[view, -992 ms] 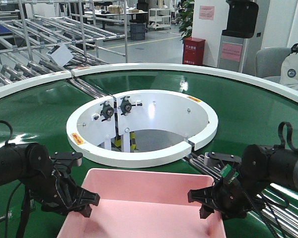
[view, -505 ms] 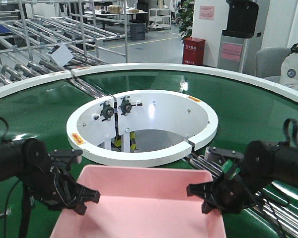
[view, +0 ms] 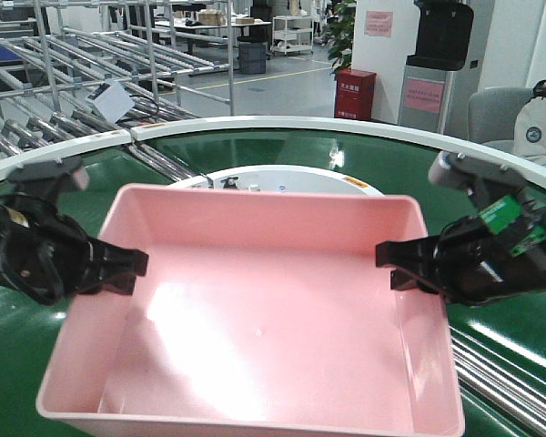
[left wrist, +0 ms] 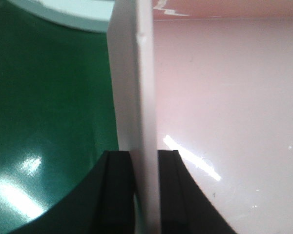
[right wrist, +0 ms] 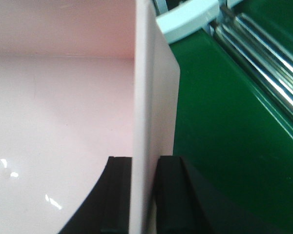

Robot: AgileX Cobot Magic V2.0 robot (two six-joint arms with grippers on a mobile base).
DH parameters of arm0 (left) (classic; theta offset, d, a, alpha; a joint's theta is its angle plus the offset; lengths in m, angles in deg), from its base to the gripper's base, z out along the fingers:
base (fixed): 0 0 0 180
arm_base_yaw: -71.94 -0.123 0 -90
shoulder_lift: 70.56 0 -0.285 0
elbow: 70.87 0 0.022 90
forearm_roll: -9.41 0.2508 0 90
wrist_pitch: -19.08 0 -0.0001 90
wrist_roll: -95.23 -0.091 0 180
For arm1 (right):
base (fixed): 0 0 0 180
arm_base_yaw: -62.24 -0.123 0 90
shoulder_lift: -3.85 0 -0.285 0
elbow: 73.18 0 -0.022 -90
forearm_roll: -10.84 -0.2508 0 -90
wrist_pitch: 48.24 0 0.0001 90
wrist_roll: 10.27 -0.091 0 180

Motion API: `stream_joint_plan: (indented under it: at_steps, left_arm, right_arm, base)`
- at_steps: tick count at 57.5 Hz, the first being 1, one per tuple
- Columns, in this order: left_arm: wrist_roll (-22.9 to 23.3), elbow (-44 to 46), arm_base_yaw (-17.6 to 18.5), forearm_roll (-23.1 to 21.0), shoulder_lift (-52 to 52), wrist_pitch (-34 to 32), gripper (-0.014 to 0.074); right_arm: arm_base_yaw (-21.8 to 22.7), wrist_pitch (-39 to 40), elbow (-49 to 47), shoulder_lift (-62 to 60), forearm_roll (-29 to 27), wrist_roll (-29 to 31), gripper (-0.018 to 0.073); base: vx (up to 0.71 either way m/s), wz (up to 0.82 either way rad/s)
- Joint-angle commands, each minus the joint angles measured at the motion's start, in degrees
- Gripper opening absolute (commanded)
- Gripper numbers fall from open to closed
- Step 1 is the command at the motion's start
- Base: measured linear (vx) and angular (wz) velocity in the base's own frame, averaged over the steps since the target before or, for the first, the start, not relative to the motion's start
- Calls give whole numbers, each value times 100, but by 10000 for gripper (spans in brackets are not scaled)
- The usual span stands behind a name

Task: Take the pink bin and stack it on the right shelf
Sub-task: 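Close both grippers on the bin walls and lift the bin, then hold the pink bin raised in both grippers while the base drives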

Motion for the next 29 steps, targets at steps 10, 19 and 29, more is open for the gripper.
stream_joint_plan:
  at_steps: [10, 19, 29]
  left_arm:
    - [15, 183, -15, -159, 709, -176, -8]
    - [15, 183, -15, -137, 792, -132, -8]
    - [15, 183, -15, -137, 772, -132, -8]
  right_arm:
    - [43, 523, -201, -690, -41, 57, -8]
    - [43, 522, -201, -731, -48, 57, -8]
    - [43, 517, -201, -725, -48, 57, -8]
  base:
    - [0, 0]
    - [0, 0]
    - [0, 0]
